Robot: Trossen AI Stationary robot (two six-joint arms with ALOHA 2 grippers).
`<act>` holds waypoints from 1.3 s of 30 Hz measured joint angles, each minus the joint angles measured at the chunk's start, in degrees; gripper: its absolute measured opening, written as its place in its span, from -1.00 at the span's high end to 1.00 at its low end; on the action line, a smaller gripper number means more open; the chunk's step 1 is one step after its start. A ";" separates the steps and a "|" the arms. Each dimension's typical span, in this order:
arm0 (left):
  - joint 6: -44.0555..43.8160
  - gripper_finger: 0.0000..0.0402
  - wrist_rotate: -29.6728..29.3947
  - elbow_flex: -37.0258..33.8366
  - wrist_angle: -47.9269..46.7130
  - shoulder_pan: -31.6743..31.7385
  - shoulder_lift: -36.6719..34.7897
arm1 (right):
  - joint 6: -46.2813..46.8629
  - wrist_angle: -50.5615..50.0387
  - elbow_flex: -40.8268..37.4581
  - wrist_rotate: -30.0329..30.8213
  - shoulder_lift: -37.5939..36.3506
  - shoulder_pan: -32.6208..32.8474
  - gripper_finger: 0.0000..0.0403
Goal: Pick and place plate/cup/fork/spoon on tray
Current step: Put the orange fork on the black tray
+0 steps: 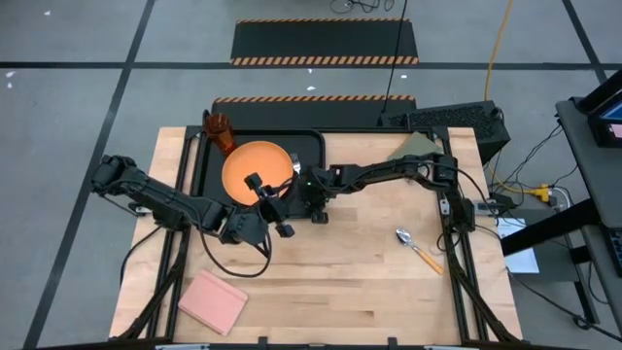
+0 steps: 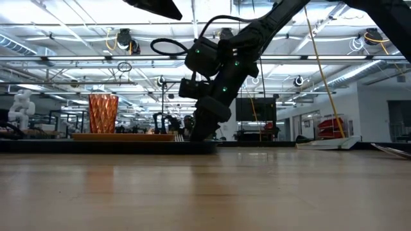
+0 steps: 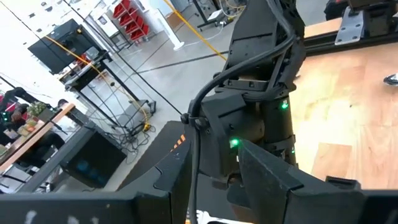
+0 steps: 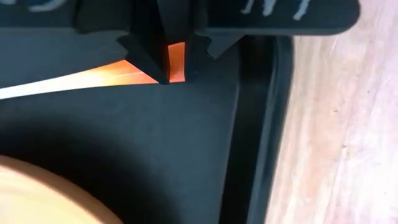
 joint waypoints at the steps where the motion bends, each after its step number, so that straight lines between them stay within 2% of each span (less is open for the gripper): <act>1: 0.00 0.32 0.00 0.00 0.06 0.08 0.00 | -0.04 0.21 0.00 0.00 0.00 -0.18 0.80; 13: -0.61 0.32 0.00 0.00 0.12 0.58 0.00 | 2.43 6.51 0.00 0.00 0.49 0.13 0.80; 22: -0.21 0.32 -0.05 0.00 -0.02 0.12 0.00 | 1.21 1.56 0.00 1.83 -4.84 0.73 0.80; 28: 0.02 0.32 -0.04 0.00 -0.31 -0.17 0.00 | -2.03 -2.28 -0.34 3.23 -5.54 0.45 0.80; 39: -0.02 0.32 -0.04 0.00 -0.28 -0.13 0.00 | -1.61 14.92 -11.61 3.01 -5.42 0.45 0.80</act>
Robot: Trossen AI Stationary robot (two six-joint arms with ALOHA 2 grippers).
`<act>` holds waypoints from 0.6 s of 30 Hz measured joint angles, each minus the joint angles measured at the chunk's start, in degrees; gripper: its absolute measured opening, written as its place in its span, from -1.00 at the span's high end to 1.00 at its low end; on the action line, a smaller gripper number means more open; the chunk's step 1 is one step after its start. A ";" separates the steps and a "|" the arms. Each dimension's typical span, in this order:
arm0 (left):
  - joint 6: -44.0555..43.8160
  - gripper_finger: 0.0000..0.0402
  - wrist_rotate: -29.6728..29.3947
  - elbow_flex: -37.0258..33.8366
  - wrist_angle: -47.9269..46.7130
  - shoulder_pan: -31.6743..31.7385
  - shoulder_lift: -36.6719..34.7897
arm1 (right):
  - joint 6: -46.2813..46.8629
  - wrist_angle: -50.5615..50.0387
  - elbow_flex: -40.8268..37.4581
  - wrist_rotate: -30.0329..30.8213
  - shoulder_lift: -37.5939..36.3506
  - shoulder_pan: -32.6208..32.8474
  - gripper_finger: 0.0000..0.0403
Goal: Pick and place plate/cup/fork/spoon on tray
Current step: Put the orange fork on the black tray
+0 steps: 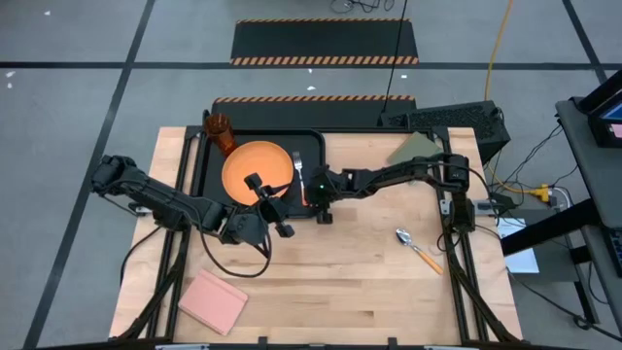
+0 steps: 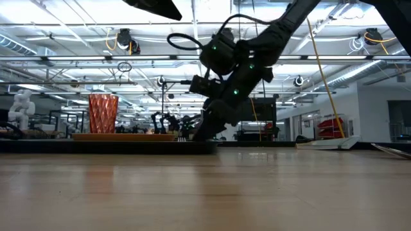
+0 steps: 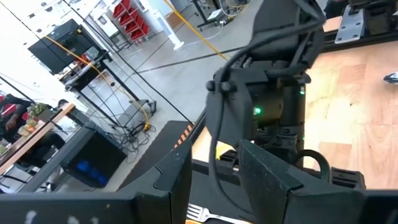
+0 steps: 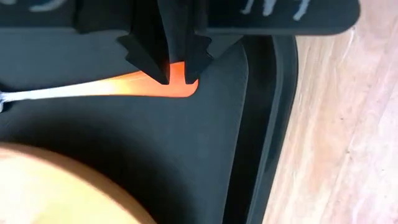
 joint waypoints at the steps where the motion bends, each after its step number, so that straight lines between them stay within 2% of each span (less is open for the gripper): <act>1: 0.02 0.32 0.00 0.00 0.13 0.00 0.00 | 0.38 1.21 -0.76 -0.01 0.00 0.00 0.80; 18: 1.10 0.32 0.00 0.04 1.97 -0.20 0.00 | 2.52 10.79 -1.85 -0.11 4.24 -0.02 0.80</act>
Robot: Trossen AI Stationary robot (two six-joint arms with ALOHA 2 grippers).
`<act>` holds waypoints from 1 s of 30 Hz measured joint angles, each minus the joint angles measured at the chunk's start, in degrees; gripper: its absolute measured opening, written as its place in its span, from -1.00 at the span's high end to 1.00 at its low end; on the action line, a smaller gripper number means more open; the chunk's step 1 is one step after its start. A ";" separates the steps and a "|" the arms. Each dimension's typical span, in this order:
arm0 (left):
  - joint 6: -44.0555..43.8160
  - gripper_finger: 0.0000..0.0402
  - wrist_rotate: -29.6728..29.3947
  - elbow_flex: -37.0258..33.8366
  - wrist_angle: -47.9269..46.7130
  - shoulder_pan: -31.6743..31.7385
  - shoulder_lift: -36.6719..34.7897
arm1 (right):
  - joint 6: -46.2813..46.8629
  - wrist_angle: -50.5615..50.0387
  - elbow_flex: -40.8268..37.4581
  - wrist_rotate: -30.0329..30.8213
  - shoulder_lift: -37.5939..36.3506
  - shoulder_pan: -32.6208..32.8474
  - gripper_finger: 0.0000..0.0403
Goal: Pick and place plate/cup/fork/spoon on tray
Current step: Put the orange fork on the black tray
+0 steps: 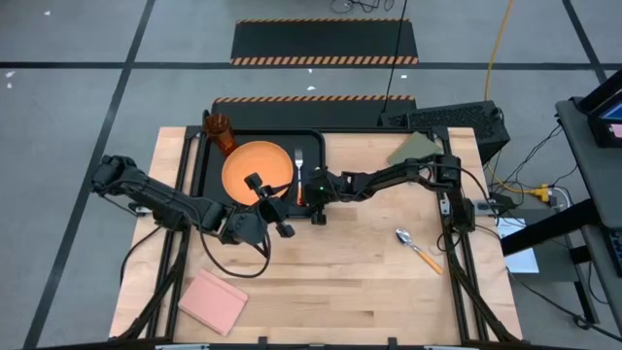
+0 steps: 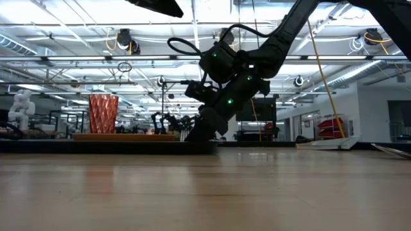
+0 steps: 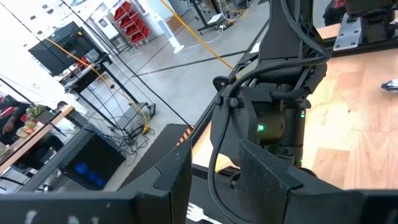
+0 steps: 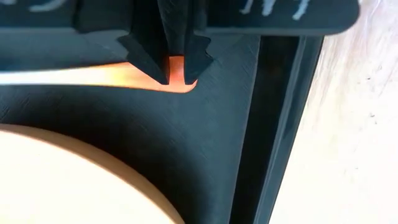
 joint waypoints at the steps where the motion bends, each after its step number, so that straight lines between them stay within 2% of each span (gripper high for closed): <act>1: 0.13 0.32 0.00 0.00 0.00 -0.02 0.00 | -0.02 0.08 0.00 0.06 0.02 0.00 0.80; 30: 0.26 0.32 0.00 0.00 -0.02 -0.22 0.00 | 1.45 1.23 -0.17 0.40 -1.86 -0.76 0.80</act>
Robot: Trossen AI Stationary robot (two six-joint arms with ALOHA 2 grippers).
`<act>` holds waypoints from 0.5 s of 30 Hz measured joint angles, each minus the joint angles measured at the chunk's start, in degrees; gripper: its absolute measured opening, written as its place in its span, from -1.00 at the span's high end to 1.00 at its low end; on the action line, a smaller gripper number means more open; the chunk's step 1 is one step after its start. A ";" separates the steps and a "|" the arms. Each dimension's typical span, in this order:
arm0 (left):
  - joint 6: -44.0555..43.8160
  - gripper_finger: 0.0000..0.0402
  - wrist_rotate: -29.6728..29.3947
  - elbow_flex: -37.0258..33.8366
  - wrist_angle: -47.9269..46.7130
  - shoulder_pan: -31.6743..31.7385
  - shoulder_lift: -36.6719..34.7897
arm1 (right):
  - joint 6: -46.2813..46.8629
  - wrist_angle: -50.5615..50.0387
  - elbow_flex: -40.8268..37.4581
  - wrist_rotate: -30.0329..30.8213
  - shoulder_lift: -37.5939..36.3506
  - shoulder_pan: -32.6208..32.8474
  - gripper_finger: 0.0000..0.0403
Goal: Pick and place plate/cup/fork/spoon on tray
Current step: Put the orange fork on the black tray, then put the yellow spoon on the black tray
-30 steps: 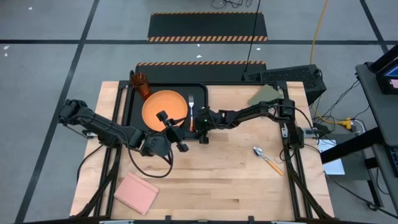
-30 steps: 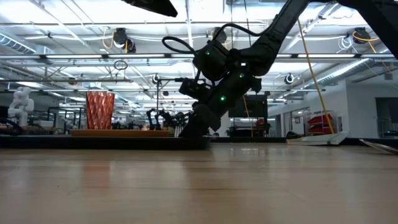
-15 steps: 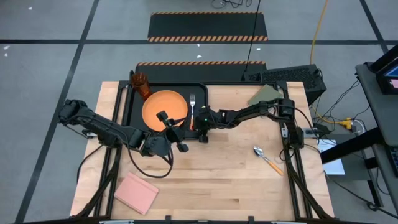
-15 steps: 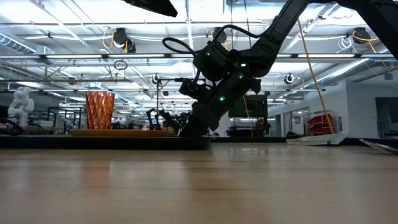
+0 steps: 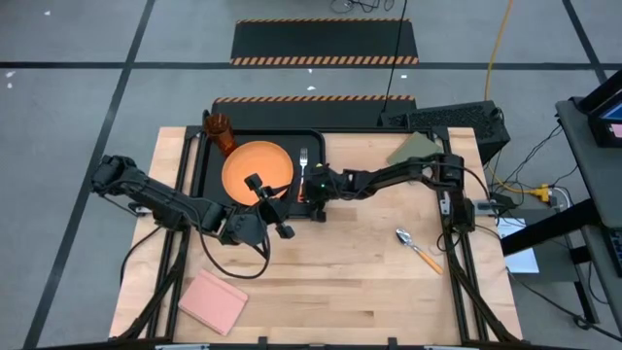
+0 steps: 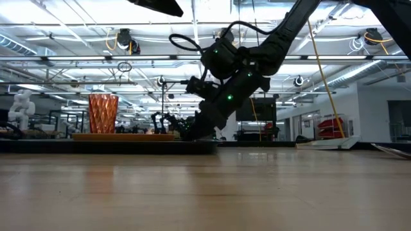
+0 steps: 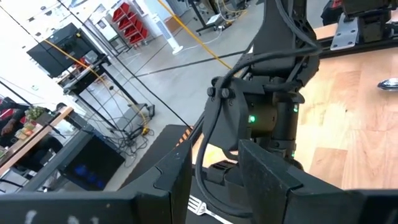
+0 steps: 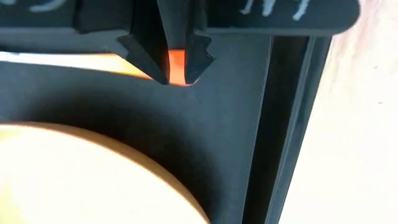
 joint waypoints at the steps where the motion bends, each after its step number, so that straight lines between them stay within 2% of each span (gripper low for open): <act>1: 0.00 0.32 0.00 0.00 0.00 -0.01 0.00 | -0.02 -0.86 0.00 0.03 -0.59 0.00 0.80; 4: 0.05 0.32 0.02 0.00 -0.02 -0.04 0.00 | 0.00 -1.39 0.00 0.19 -2.71 0.00 0.80; 10: 0.35 0.32 0.00 0.00 0.04 -0.26 0.00 | -0.39 -1.71 0.04 7.21 -5.18 -0.73 0.80; 15: 0.37 0.32 0.00 -0.02 0.07 -0.26 0.00 | -0.40 -1.01 0.09 7.40 -4.45 -3.62 0.80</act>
